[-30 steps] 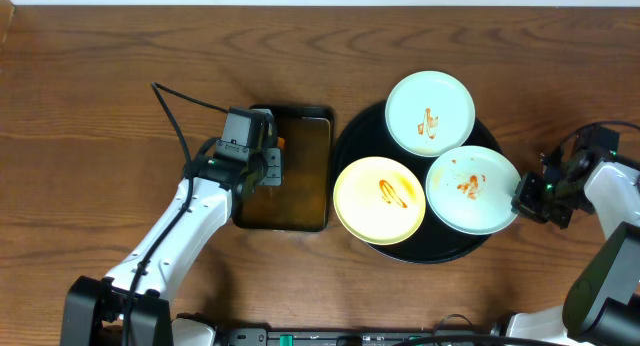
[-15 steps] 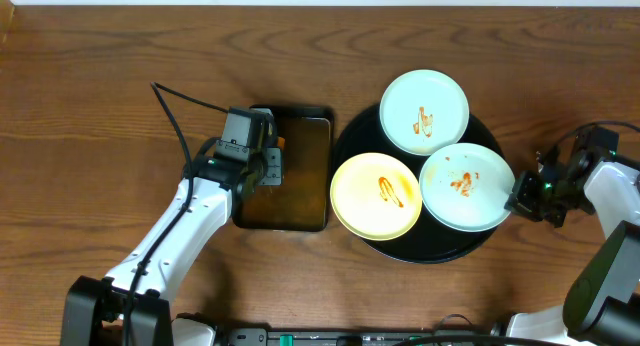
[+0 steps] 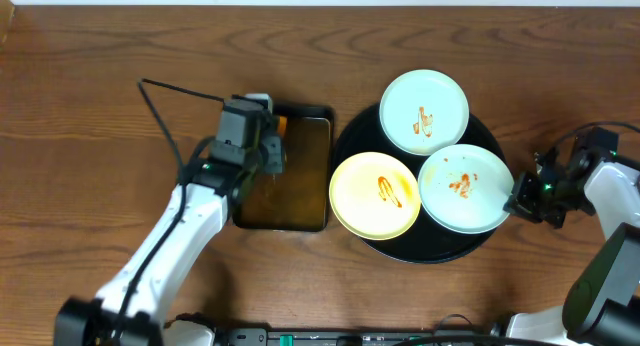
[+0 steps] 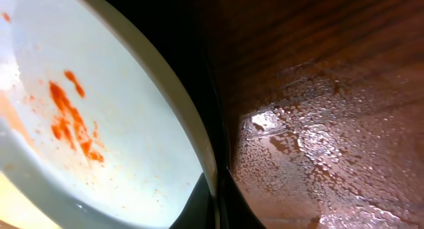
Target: Clean dirty plates on tray and stack at the side
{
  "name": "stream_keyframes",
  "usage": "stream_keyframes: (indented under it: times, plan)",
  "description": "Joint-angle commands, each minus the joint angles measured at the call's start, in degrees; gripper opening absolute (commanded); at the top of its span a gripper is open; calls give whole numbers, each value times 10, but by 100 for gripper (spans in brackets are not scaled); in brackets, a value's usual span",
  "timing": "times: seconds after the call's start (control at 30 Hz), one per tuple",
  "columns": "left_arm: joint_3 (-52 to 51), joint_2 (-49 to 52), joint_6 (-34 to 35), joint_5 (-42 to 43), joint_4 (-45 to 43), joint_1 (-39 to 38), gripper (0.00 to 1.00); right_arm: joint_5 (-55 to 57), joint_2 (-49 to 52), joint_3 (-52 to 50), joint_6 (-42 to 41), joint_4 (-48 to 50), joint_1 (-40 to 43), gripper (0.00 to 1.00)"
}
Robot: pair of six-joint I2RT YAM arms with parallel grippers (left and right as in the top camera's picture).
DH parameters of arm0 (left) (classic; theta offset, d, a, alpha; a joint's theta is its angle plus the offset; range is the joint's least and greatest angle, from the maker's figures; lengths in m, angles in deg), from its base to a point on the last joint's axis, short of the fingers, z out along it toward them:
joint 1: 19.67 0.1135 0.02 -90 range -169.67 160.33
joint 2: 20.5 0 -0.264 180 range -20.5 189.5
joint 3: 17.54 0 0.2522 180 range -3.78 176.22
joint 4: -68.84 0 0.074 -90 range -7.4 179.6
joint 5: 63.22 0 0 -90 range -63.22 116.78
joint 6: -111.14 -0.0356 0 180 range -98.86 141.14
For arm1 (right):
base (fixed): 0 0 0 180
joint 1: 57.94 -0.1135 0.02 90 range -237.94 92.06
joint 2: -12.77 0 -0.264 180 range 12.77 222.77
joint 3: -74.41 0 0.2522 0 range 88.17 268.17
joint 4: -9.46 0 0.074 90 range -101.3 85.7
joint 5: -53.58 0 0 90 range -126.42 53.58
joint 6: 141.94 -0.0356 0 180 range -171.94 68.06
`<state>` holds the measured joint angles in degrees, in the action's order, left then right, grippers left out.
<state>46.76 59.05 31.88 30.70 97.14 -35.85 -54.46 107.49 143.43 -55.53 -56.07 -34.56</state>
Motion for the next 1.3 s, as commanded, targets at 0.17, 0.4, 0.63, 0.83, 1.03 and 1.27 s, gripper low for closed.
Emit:
stream_keyframes:
  times: [0.17,0.4,0.63,0.83,1.03,1.27]
  plan:
    - [6,-110,7,-1,-45,-1,8,15,-60,1,9,-1,2,1]
    - [6,-138,7,-1,-57,-1,8,15,-63,1,9,-2,2,1]
    - [6,-137,7,-1,-57,-1,8,15,-63,1,9,-3,2,1]
    - [6,-137,7,0,-57,-1,8,15,-63,1,9,-3,2,1]
    - [6,-137,11,0,-56,-2,8,15,-63,1,9,-3,2,1]
    - [6,-87,96,-1,6,-14,7,64,-63,1,-13,-14,-7,1]
